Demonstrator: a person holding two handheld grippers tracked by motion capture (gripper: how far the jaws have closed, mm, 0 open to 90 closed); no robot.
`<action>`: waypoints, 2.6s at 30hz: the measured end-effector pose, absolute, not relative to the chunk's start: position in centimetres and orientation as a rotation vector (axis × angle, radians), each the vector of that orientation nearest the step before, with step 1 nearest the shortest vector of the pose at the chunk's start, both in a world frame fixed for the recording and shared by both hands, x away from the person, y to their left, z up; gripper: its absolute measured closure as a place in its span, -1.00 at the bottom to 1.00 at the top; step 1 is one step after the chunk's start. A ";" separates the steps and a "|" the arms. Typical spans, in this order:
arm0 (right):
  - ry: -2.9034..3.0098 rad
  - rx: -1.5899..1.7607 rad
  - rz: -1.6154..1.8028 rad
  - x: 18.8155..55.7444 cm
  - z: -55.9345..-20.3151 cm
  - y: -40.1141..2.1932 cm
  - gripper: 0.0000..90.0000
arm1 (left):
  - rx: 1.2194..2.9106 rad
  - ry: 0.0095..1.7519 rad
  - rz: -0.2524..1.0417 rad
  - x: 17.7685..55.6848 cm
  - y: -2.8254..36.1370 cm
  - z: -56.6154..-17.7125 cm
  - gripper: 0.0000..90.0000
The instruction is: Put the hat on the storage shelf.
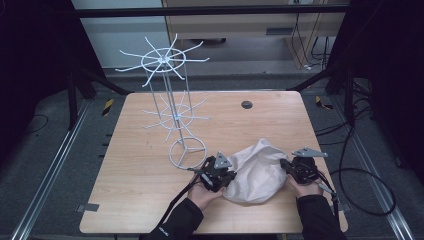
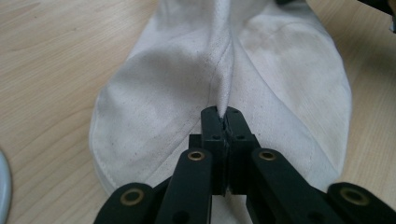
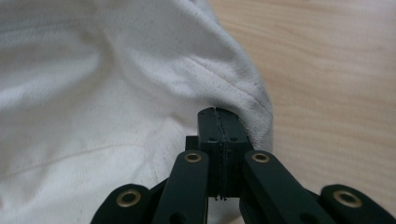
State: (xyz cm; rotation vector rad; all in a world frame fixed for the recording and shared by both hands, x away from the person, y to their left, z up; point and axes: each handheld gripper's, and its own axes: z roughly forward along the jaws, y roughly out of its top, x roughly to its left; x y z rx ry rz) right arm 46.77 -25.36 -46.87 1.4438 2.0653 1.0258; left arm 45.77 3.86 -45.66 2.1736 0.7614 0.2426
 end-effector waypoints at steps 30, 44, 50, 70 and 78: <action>1.936 1.379 1.076 45.9 -44.9 -27.4 0.56 | 2.059 0.738 0.345 45.8 2.7 -40.6 -0.04; 1.927 1.376 1.139 44.0 -43.9 -27.1 0.29 | 2.087 0.728 0.382 45.3 5.0 -40.3 0.05; 1.955 1.362 1.182 43.5 -42.3 -25.1 0.20 | 2.059 0.781 0.412 44.0 10.3 -39.5 0.10; 2.048 1.378 1.173 44.3 -40.7 -17.8 -0.03 | 1.948 1.054 0.592 42.4 24.9 -41.4 -0.02; 2.021 1.460 1.118 46.2 -41.3 -15.5 -0.16 | 1.860 1.263 0.612 44.0 29.6 -45.1 -0.08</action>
